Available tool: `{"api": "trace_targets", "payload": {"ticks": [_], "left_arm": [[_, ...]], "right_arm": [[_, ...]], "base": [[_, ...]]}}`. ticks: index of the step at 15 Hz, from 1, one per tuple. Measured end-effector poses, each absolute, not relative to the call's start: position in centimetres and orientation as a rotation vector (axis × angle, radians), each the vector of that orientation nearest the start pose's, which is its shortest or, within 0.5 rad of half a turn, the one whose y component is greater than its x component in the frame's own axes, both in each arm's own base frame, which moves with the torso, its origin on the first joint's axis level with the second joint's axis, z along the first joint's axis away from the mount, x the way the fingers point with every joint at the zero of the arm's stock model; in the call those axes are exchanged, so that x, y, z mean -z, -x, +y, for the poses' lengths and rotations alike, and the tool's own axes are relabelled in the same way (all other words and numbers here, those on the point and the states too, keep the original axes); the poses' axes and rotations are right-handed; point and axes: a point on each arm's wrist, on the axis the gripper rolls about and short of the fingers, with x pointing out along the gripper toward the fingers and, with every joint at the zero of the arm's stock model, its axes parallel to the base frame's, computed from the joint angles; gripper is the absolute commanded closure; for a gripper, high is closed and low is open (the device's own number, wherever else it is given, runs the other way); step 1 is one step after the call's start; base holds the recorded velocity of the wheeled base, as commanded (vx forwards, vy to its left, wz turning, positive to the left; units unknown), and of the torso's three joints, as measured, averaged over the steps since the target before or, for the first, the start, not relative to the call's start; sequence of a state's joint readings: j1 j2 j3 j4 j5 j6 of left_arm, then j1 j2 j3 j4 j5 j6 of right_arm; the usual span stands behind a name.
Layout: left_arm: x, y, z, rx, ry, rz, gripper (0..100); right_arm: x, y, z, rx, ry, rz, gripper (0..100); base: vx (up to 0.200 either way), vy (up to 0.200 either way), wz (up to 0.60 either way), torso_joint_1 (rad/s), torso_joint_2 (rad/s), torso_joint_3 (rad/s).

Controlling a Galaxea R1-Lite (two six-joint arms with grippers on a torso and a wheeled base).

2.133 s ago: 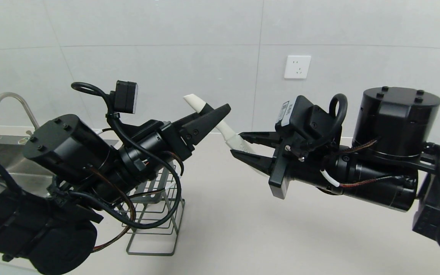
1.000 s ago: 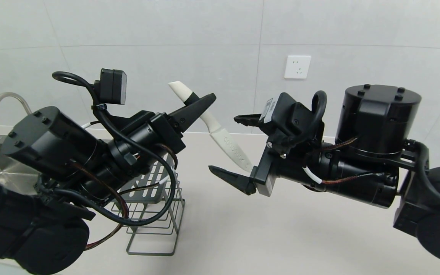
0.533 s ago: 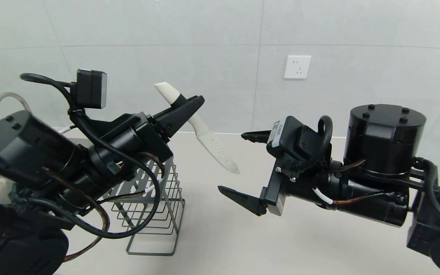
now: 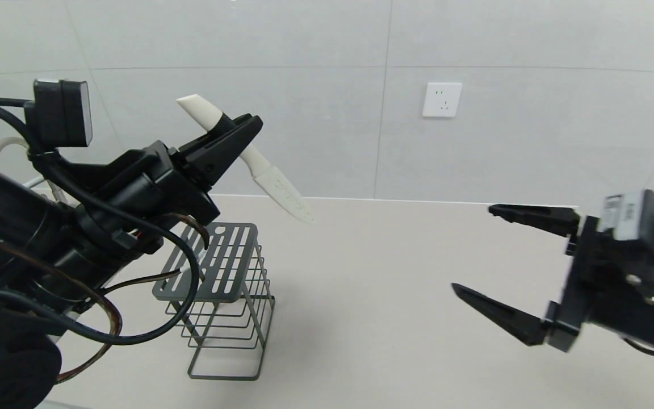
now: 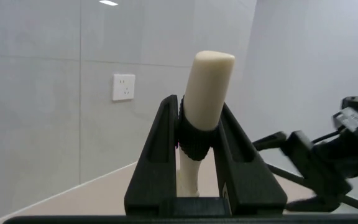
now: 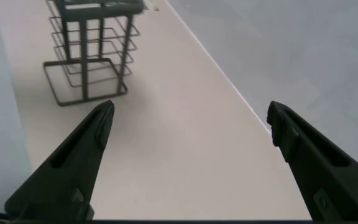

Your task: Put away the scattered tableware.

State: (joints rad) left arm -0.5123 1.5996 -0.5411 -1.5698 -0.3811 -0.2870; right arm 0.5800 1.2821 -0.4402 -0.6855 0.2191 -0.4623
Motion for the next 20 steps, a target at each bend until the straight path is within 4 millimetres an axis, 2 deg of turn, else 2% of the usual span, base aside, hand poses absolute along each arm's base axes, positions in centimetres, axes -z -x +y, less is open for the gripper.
{"api": "trace_targets", "payload": {"ticks": [3, 5, 7, 9, 13, 18, 20], "left_arm": [[-23.4, -21.1, -12.8, 0.93, 0.241, -0.425, 100], [-23.2, -21.0, -12.7, 0.917, 0.192, -0.444, 100], [-22.9, -20.8, -12.6, 0.909, 0.159, -0.446, 100], [-22.5, -20.2, -12.3, 0.905, 0.14, -0.436, 100], [-22.6, -18.9, -11.5, 0.903, 0.135, -0.417, 100], [-23.0, -18.2, -11.2, 0.9, 0.137, -0.433, 100], [-23.0, -18.2, -11.1, 0.9, 0.137, -0.436, 100]], "right_arm": [[-19.1, -11.3, 6.0, -0.676, 0.453, -0.07, 0], [-19.2, -9.5, 3.7, -0.534, 0.44, -0.104, 0], [-19.4, -7.8, 2.2, -0.416, 0.408, -0.147, 0], [-18.7, -5.6, 1.4, -0.348, 0.395, -0.197, 0], [-16.0, -1.3, 0.5, -0.209, 0.404, -0.287, 0], [-12.4, 1.2, 0.6, -0.102, 0.404, -0.29, 0], [-12.0, 1.6, 0.6, -0.111, 0.402, -0.304, 0]], "base": [[0.0, 0.0, 0.0, 0.0, 0.0, 0.0], [0.0, 0.0, 0.0, 0.0, 0.0, 0.0], [0.0, 0.0, 0.0, 0.0, 0.0, 0.0], [0.0, 0.0, 0.0, 0.0, 0.0, 0.0], [0.0, 0.0, 0.0, 0.0, 0.0, 0.0], [0.0, 0.0, 0.0, 0.0, 0.0, 0.0], [0.0, 0.0, 0.0, 0.0, 0.0, 0.0]]}}
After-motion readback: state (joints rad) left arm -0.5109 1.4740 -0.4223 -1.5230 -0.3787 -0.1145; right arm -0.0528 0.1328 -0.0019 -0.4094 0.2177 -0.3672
